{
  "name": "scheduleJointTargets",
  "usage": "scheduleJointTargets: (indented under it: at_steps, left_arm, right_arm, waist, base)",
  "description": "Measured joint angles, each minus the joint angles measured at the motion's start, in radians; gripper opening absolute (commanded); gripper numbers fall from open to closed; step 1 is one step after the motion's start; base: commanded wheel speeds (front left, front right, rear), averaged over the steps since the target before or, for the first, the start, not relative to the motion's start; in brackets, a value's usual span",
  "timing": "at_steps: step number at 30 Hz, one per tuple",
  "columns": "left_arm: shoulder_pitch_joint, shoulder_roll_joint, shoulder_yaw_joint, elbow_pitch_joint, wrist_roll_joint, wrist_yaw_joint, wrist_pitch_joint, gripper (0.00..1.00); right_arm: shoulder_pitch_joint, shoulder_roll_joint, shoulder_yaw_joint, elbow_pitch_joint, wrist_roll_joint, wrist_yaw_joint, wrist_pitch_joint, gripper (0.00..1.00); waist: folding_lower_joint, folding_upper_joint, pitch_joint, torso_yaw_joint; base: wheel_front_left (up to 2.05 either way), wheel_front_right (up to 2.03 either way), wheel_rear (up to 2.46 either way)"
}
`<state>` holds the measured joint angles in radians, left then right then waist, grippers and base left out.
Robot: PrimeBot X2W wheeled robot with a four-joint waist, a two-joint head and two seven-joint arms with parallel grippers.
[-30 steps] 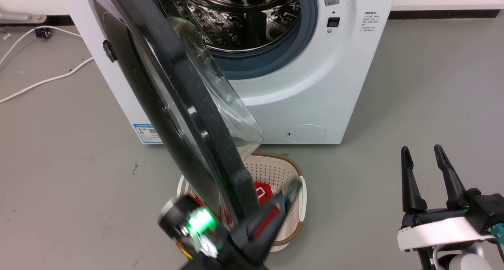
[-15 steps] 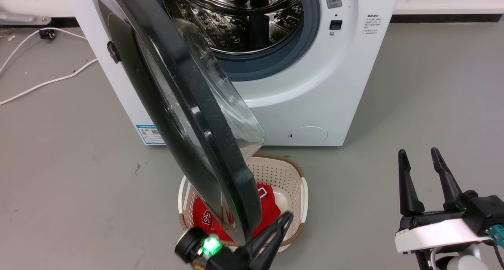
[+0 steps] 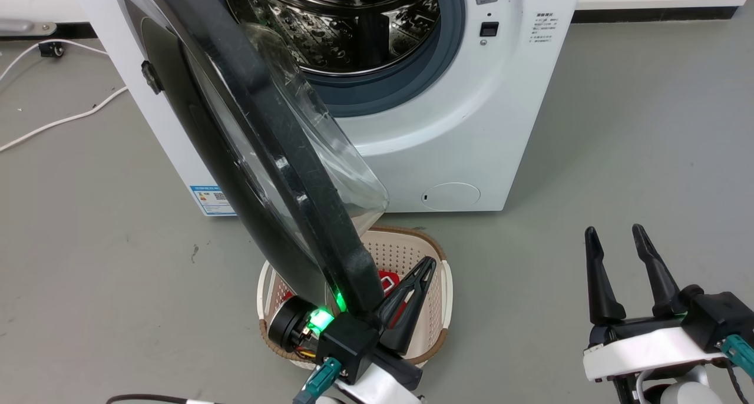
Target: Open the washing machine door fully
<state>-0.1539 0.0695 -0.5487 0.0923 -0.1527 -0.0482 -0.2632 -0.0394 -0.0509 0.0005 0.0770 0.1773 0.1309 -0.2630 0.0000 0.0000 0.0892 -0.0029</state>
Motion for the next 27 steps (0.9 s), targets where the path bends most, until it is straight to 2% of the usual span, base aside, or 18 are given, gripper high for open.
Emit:
scheduleJointTargets:
  at_steps: [12, 22, 27]
  left_arm:
    - [0.053, -0.016, 0.051, -0.032, 0.018, 0.024, 0.0, 0.0]
    - [0.21, 0.044, 0.114, -0.129, 0.035, 0.057, -0.003, 0.0]
    - [0.275, 0.053, 0.14, -0.178, 0.034, 0.076, -0.002, 0.0]
  right_arm:
    - [0.0, 0.0, 0.004, 0.015, 0.015, 0.0, 0.0, 1.0]
    - [0.003, 0.0, 0.006, 0.024, 0.019, 0.0, 0.0, 1.0]
    - [0.004, 0.0, 0.002, 0.025, 0.016, 0.0, 0.0, 1.0]
  waist:
    - [0.0, 0.0, -0.004, 0.007]
    - [0.0, 0.0, -0.013, 0.032]
    - [0.0, 0.0, -0.013, 0.059]
  base:
    - [0.0, 0.0, 0.0]
    - [0.0, 0.0, 0.0]
    - [0.0, 0.0, 0.0]
